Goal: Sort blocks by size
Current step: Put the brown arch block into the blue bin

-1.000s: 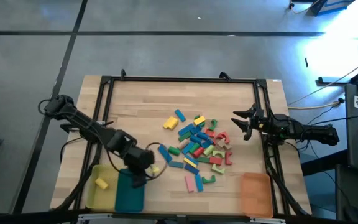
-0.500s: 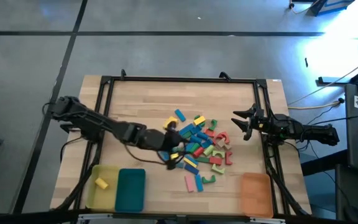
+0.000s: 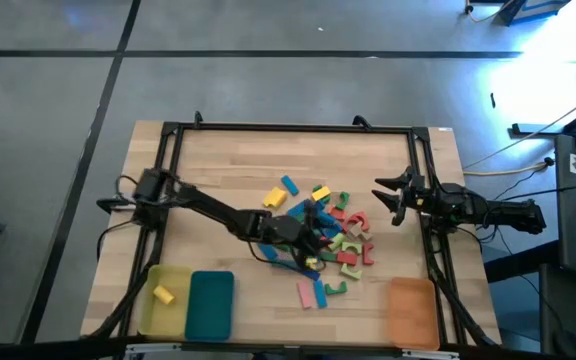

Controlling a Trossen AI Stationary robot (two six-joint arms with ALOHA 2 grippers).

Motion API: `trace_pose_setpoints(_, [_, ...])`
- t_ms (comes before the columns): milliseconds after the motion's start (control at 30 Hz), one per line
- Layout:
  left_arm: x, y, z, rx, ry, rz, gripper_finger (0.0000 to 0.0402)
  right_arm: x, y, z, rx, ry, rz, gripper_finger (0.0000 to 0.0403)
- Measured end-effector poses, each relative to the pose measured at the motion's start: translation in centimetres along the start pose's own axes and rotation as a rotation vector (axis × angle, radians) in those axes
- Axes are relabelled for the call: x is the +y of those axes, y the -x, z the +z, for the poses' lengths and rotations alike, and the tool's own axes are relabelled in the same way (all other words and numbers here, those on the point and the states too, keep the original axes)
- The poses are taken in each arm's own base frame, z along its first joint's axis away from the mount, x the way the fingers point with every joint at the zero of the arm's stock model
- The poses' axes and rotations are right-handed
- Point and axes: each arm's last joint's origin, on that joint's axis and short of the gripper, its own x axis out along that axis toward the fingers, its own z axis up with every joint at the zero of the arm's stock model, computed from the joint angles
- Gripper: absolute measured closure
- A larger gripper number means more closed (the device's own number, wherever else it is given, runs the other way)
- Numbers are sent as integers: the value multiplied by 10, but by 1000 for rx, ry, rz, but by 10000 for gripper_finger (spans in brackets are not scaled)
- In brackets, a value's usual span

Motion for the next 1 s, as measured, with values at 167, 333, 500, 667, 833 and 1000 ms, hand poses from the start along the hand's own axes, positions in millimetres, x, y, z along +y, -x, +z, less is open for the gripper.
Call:
trace_pose_setpoints(167, [-20, -28, -12, 0, -235, -15, 224, 0, 0, 0, 0, 0, 0, 213])
trace_pose_setpoints(333, [-24, -54, -13, 3, -150, -3, 224, 0, 0, 0, 0, 0, 0, 213])
trace_pose_setpoints(500, [-17, -70, -4, -28, 97, 29, 224, 0, 0, 0, 0, 0, 0, 213])
trace_pose_setpoints(667, [-9, -79, 0, -56, 418, 51, 224, 0, 0, 0, 0, 0, 0, 213])
trace_pose_setpoints(833, [-9, -90, -8, -40, 535, 65, 224, 0, 0, 0, 0, 0, 0, 213])
trace_pose_setpoints(1000, [-9, -92, -11, -26, 557, 73, 220, 0, 0, 0, 0, 0, 0, 213])
